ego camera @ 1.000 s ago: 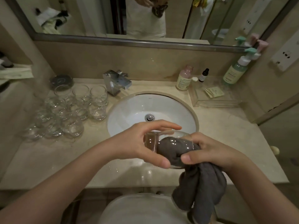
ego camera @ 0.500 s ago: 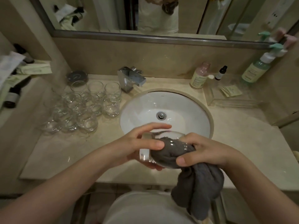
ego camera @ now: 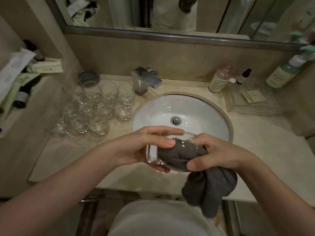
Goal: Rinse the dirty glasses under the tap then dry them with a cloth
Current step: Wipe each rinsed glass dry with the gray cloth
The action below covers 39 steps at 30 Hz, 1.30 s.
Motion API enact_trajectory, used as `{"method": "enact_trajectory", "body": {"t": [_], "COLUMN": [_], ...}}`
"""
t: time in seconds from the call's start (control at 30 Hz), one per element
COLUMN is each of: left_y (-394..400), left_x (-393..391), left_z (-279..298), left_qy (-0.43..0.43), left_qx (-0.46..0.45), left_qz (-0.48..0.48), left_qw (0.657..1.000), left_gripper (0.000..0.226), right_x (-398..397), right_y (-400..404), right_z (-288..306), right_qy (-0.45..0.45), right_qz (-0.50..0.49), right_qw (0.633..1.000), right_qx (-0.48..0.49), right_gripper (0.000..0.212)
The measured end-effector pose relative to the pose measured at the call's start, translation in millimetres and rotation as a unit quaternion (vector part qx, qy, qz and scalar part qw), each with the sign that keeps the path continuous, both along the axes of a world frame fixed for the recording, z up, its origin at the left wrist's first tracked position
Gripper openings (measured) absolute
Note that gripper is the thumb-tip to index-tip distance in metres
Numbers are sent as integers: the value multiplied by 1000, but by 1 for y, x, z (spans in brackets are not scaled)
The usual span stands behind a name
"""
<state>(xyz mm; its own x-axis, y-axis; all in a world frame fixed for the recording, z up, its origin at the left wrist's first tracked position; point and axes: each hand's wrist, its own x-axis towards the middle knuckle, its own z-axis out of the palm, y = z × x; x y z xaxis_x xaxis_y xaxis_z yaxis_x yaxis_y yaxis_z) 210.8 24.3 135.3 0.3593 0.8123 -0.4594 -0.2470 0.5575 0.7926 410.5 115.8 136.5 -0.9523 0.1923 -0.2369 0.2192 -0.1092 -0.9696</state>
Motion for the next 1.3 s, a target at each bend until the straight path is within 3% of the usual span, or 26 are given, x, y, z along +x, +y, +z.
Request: {"method": "enact_trajectory", "body": {"t": [0.07, 0.13, 0.2, 0.27, 0.37, 0.43, 0.5, 0.57, 0.6, 0.67, 0.77, 0.87, 0.97, 1.03, 1.1, 1.17, 1.2, 1.23, 1.3], "left_y": [-1, -1, 1, 3, 5, 3, 1, 0, 1, 5, 8, 7, 4, 3, 1, 1, 1, 1, 2], "left_x": [-4, -8, -11, -12, -7, -3, -7, -17, -23, -29, -31, -28, -21, -20, -27, -37, -41, -45, -47], "left_z": [3, 6, 7, 7, 6, 5, 5, 8, 11, 16, 18, 12, 9, 8, 8, 11, 11, 10, 10], "left_qy": [63, 156, 181, 116, -10, -36, -3, 135, 211, 264, 163, 14, 9, 38, 124, 270, 300, 283, 156], "left_qx": [102, 244, 297, 244, 69, 5, 34, 171, 245, 312, 260, 76, 1, 36, 139, 269, 306, 309, 227], "left_qz": [9, 9, 21, 60, 107, 108, 107, 65, 28, -21, 9, 54, 93, 121, 96, 36, 20, 22, 71], "left_qw": [993, 957, 937, 961, 992, 993, 994, 974, 946, 912, 952, 996, 996, 991, 978, 924, 903, 908, 959], "left_gripper": [62, 69, 65, 56, 47, 45, 51, 62, 67, 67, 65, 67, 48, 41, 53, 63, 61, 59, 53], "right_x": [1, 2, -1, -5, -11, -15, -17, -19, -19, -20, -26, -30, -34, -37, -39, -41, -42, -44, -49], "right_y": [1, 4, 4, 5, 5, 6, 6, 7, 9, 11, 11, 11, 12, 12, 12, 13, 12, 10, 8], "right_z": [-5, -13, -15, -7, 10, 13, 9, 3, -2, -9, -4, 12, 9, -2, -11, -15, -17, -17, -11], "right_qy": [21, 35, 52, 52, 27, 4, 14, 42, 45, 42, 37, 17, 0, 10, 8, 30, 39, 42, 32], "right_qz": [-34, -54, -57, -57, -43, -34, -40, -56, -61, -50, -31, -16, -26, -50, -53, -54, -50, -45, -49], "right_qw": [999, 994, 989, 989, 999, 997, 996, 997, 997, 993, 996, 997, 991, 992, 997, 997, 994, 992, 995], "right_qx": [-30, -86, -125, -123, 6, 73, 77, 15, -31, -94, -77, 70, 135, 117, 48, -53, -90, -111, -82], "right_gripper": [18, 44, 52, 47, 22, 15, 12, 8, 21, 50, 62, 34, 30, 48, 65, 57, 58, 63, 55]}}
